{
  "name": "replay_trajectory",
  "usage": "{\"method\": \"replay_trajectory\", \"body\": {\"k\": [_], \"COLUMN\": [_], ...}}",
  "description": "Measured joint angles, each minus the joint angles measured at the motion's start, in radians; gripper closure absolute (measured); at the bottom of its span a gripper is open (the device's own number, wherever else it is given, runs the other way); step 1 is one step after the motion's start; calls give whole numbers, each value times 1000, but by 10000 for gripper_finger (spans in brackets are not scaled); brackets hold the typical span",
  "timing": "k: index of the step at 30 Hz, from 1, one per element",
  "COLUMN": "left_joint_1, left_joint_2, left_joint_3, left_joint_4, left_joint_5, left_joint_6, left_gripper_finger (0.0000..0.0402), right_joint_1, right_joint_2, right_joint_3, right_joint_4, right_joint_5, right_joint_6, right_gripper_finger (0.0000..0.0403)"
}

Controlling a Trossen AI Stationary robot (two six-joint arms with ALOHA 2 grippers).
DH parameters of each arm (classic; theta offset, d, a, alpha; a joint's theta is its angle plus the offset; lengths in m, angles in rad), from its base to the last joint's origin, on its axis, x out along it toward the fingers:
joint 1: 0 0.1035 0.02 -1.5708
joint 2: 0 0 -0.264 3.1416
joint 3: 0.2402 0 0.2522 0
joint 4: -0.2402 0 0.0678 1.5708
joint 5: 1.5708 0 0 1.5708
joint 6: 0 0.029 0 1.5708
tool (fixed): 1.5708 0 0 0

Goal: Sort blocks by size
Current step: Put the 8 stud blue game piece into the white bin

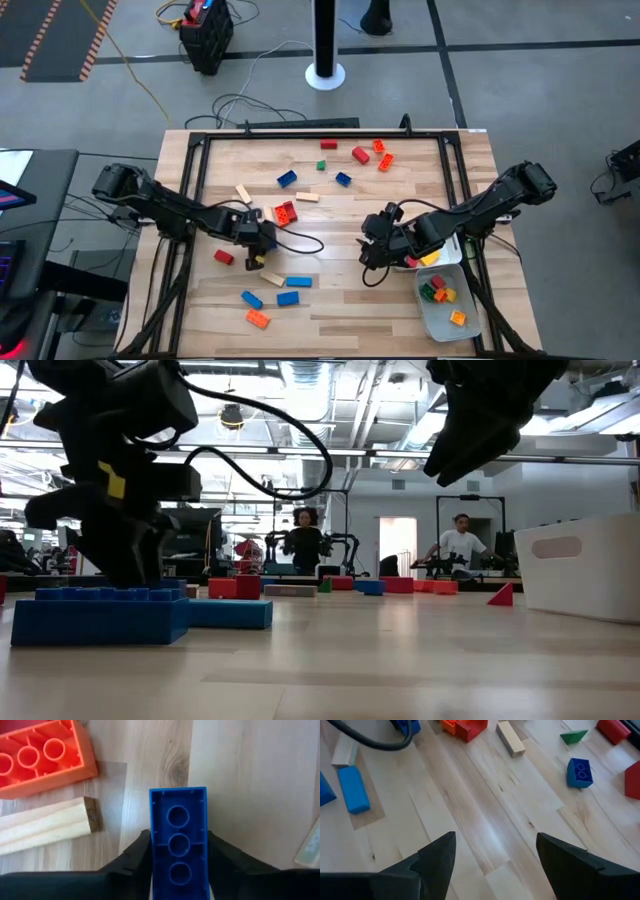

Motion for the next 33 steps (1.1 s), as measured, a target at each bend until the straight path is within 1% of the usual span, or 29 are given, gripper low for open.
{"method": "replay_trajectory", "body": {"k": [1,7,10,11,13,16,18,20,21,23,25,29,33], "left_joint_1": [3,16,28,34,40,40,43,53,60,68,72,60,42], "left_joint_2": [0,-32,-71,-76,-74,-53,-32,-16,-14,-13,-13,-13,-13], "left_joint_3": [-3,-12,-9,-9,-13,-38,-47,-47,-47,-47,-47,-47,-47], "left_joint_4": [4,35,150,202,334,623,768,873,910,945,969,1033,1044], "left_joint_5": [2,0,-2,-3,-3,-1,3,16,37,83,108,108,109], "left_joint_6": [4,54,113,139,197,284,328,349,350,333,319,312,313], "left_gripper_finger": [274,274,274,274,274,274,274,274,273,271,270,269,268], "right_joint_1": [0,21,24,24,28,37,39,39,39,39,38,15,-11], "right_joint_2": [-1,-66,-73,-66,-44,0,23,39,48,60,81,162,236], "right_joint_3": [0,13,13,13,13,12,12,13,13,13,12,13,17], "right_joint_4": [-2,-54,-58,-56,-12,153,309,440,488,577,670,907,1110], "right_joint_5": [0,5,7,20,80,161,163,150,141,135,135,133,128], "right_joint_6": [0,5,-32,-46,-78,-198,-314,-407,-450,-522,-599,-767,-894], "right_gripper_finger": [101,101,101,101,101,101,101,101,101,101,101,101,101]}}
